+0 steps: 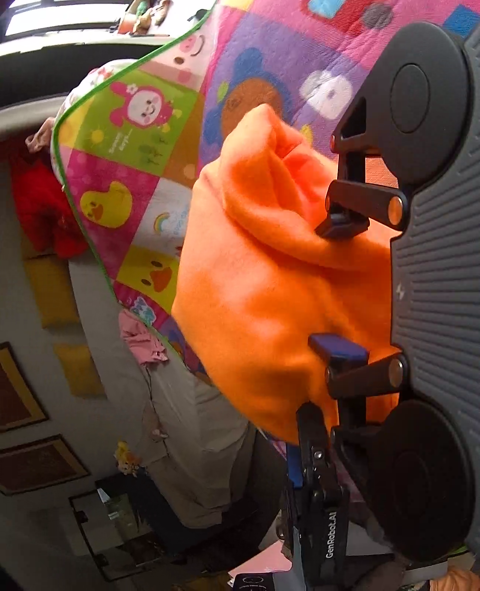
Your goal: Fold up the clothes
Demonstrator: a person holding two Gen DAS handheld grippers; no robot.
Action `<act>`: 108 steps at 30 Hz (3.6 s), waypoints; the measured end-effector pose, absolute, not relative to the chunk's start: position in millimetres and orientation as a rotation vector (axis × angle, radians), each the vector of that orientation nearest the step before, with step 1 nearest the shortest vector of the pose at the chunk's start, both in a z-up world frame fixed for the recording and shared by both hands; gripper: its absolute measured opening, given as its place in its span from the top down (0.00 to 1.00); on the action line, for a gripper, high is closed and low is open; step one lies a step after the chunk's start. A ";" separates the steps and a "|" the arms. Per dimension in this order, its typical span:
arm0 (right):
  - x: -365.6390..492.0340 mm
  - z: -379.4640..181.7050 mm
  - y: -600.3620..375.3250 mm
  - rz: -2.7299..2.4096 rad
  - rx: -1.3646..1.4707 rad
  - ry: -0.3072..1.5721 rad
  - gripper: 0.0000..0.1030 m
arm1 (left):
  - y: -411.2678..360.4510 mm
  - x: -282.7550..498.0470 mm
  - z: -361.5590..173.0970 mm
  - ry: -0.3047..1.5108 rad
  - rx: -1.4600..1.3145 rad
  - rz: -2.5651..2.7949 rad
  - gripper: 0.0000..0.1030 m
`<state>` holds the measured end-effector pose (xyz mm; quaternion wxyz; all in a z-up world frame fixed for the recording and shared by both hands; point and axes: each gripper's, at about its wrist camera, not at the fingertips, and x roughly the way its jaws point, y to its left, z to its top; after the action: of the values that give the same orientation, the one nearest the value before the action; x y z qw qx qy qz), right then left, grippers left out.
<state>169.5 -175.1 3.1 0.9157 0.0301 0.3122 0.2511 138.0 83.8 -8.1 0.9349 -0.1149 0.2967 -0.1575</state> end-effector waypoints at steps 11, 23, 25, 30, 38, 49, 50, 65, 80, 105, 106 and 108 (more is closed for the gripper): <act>198.7 -9.0 -121.4 0.546 -0.091 0.620 0.46 | 108.0 139.3 -13.3 0.614 -0.270 -0.261 0.16; 172.3 -16.2 -135.7 0.520 -0.161 0.607 0.37 | 88.3 141.9 -18.3 0.620 -0.166 -0.213 0.08; 166.2 -10.1 -143.4 0.516 -0.165 0.597 0.34 | 86.7 141.9 -20.6 0.619 -0.157 -0.202 0.08; 156.6 16.1 -163.1 0.488 -0.156 0.496 0.19 | 79.6 141.7 -20.6 0.607 -0.101 -0.193 0.08; 212.7 24.7 -161.9 0.261 -0.174 0.438 0.17 | 78.3 137.0 -19.2 0.613 -0.087 -0.199 0.08; 204.6 -31.9 -187.1 0.175 -0.230 0.600 0.14 | 71.4 139.7 17.1 0.528 -0.199 -0.329 0.07; 202.4 -29.9 -189.0 0.183 -0.224 0.603 0.14 | 63.0 144.0 17.4 0.533 -0.156 -0.312 0.07; 212.1 31.4 -161.2 0.395 -0.140 0.518 0.12 | 30.7 155.0 -21.9 0.676 -0.012 -0.315 0.07; 193.2 13.5 -203.9 0.261 -0.081 0.544 0.04 | 31.7 157.4 -25.1 0.687 -0.027 -0.315 0.05; 218.2 -37.0 -198.6 0.285 -0.086 0.630 0.01 | 33.6 179.9 -0.8 0.696 -0.059 -0.368 0.16; 221.3 -36.7 -193.6 0.294 -0.098 0.625 0.01 | 37.6 176.8 -2.2 0.699 -0.060 -0.363 0.16; 227.9 -36.2 -182.5 0.315 -0.119 0.613 0.01 | 44.6 170.8 -5.4 0.709 -0.066 -0.352 0.17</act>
<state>227.9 -182.5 -36.2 0.9395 -0.0584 0.3004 0.1541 170.8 44.6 -5.4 0.9221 -0.0322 0.3453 -0.1714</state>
